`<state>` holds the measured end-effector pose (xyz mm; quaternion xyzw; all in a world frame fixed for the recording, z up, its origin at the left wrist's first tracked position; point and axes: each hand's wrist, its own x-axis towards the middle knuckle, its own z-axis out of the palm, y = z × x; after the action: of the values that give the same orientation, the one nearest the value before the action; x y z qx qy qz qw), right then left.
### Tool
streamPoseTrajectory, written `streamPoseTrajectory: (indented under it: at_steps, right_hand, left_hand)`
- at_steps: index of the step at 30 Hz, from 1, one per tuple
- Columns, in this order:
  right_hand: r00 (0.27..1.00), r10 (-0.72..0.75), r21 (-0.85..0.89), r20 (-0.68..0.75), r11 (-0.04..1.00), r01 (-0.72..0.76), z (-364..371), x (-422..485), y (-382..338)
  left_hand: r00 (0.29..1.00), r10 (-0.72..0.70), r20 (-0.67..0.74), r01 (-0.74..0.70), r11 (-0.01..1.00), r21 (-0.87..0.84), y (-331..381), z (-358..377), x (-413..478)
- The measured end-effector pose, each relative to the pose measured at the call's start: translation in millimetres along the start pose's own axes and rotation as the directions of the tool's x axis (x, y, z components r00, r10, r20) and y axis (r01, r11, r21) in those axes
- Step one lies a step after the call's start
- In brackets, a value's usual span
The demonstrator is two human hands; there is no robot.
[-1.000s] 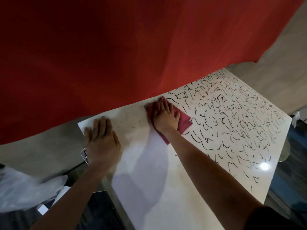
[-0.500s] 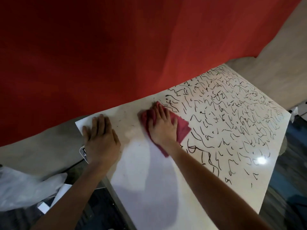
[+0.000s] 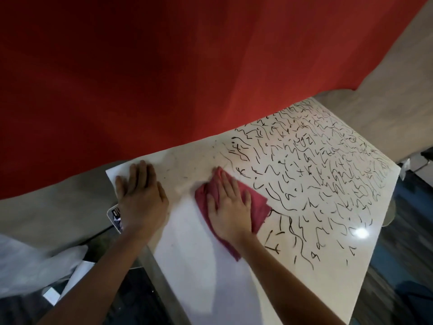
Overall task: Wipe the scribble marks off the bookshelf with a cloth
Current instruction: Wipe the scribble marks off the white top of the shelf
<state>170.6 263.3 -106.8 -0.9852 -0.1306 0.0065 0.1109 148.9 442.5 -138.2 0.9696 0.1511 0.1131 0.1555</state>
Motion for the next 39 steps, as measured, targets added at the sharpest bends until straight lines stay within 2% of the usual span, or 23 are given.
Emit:
streamPoseTrajectory:
  at_steps: [3, 5, 9, 12, 14, 18, 23, 26, 29, 32, 34, 39]
  right_hand:
    - [0.993, 0.102, 0.031, 0.065, 0.994, -0.104, -5.3, 57.5, 3.7]
    - [0.987, 0.131, 0.026, 0.098, 0.991, -0.134, -3.6, 63.9, 3.2]
    - [0.999, 0.051, 0.004, 0.000, 0.999, -0.051, 3.3, -1.0, -2.3]
    - [0.996, -0.048, -0.101, -0.073, 0.994, 0.041, 9.6, -69.0, -9.3]
    - [0.998, -0.032, -0.148, -0.062, 0.989, 0.023, 10.4, -87.6, -11.4]
    - [0.990, -0.126, -0.047, 0.066, 0.991, 0.129, 1.8, -31.5, -21.1]
    - [0.986, 0.000, 0.048, 0.164, 0.999, -0.008, 8.6, 39.4, -50.7]
    - [0.985, -0.137, 0.029, 0.102, 0.990, 0.135, 7.3, -0.7, -53.1]
    - [0.971, -0.230, -0.033, 0.062, 0.972, 0.232, 3.4, -70.2, -24.3]
    - [0.979, -0.204, -0.122, 0.010, 0.971, 0.204, 0.5, -131.9, 17.6]
    - [0.984, -0.178, -0.120, 0.025, 0.976, 0.180, -3.2, -137.5, 39.5]
    - [0.998, 0.028, -0.092, 0.061, 0.996, -0.022, -5.4, -54.3, 25.7]
  left_hand:
    - [1.000, -0.021, 0.019, 0.021, 1.000, -0.003, 0.5, -0.8, -1.5]
    - [0.999, -0.026, 0.027, 0.026, 1.000, 0.009, 2.0, -2.6, -2.6]
    - [0.999, -0.023, 0.036, 0.022, 0.999, 0.023, 1.9, -3.7, -2.3]
    - [1.000, -0.021, 0.020, 0.021, 1.000, 0.011, 2.1, -0.9, -1.8]
    - [1.000, -0.018, 0.004, 0.018, 1.000, 0.000, 1.7, 0.8, -1.5]
    - [1.000, -0.016, -0.002, 0.016, 1.000, -0.007, 0.5, 0.8, -0.4]
    - [1.000, -0.025, 0.016, 0.026, 0.999, -0.030, 1.3, 0.1, -2.3]
    - [1.000, -0.021, 0.011, 0.021, 1.000, -0.014, -0.8, -1.3, -2.5]
    - [0.999, -0.010, 0.039, 0.010, 1.000, -0.002, 2.4, -4.3, -4.0]
    - [0.997, -0.045, 0.070, 0.043, 0.999, 0.023, 4.9, -6.7, -4.0]
    - [0.996, -0.058, 0.062, 0.056, 0.998, 0.031, 6.4, -8.0, -4.0]
    - [0.986, -0.099, 0.130, 0.085, 0.990, 0.110, 10.1, -10.5, -3.4]
